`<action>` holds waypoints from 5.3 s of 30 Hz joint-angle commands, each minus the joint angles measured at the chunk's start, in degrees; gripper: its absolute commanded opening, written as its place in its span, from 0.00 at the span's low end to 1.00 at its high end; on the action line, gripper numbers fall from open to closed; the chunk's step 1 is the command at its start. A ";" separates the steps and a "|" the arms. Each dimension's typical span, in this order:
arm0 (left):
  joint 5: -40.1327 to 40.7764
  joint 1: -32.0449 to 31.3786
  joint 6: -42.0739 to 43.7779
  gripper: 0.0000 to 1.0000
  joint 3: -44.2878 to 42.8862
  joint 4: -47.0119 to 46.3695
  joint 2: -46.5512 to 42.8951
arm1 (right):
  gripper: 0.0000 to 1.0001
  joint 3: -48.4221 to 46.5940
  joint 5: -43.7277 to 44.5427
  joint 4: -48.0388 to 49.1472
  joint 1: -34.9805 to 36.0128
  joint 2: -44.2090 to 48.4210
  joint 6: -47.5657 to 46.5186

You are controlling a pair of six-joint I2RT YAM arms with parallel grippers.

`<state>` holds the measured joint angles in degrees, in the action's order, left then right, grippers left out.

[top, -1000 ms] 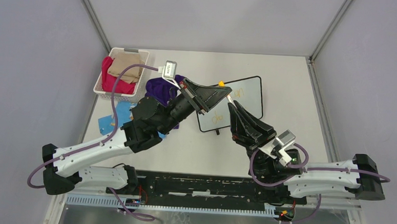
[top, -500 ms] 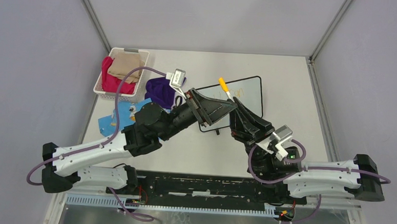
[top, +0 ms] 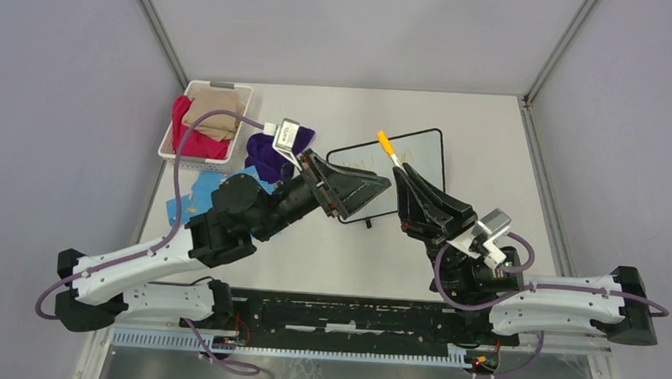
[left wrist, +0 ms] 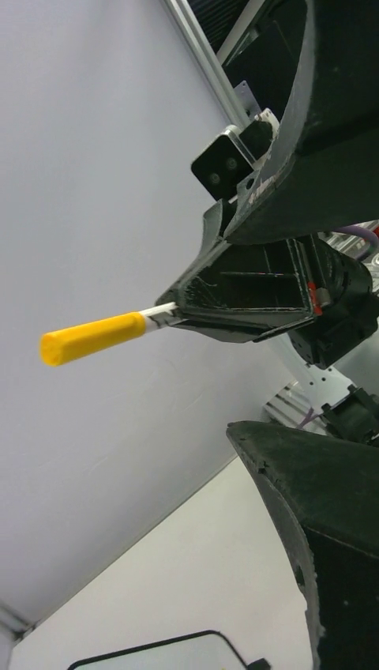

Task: Write a sentence on the whiteboard
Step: Close the whiteboard marker at the center of the board.

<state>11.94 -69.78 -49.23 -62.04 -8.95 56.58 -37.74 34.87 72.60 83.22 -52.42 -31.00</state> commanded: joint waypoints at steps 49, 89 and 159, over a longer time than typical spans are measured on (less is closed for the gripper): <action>-15.39 11.07 -8.45 0.19 -6.55 -7.28 5.60 | 0.00 1.75 -3.15 -5.72 -0.16 4.28 4.73; -15.15 -0.71 -2.40 0.46 -3.56 -2.51 7.00 | 0.00 -1.99 2.65 -2.26 -1.60 -0.08 1.26; -25.11 15.55 12.51 0.02 -6.95 10.81 -2.42 | 0.61 -14.80 -15.34 -69.08 -1.58 15.76 25.37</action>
<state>-7.09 -54.39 -47.62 -66.06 -2.52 56.07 -50.11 26.26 15.46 81.62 -37.39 -10.44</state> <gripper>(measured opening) 0.222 0.613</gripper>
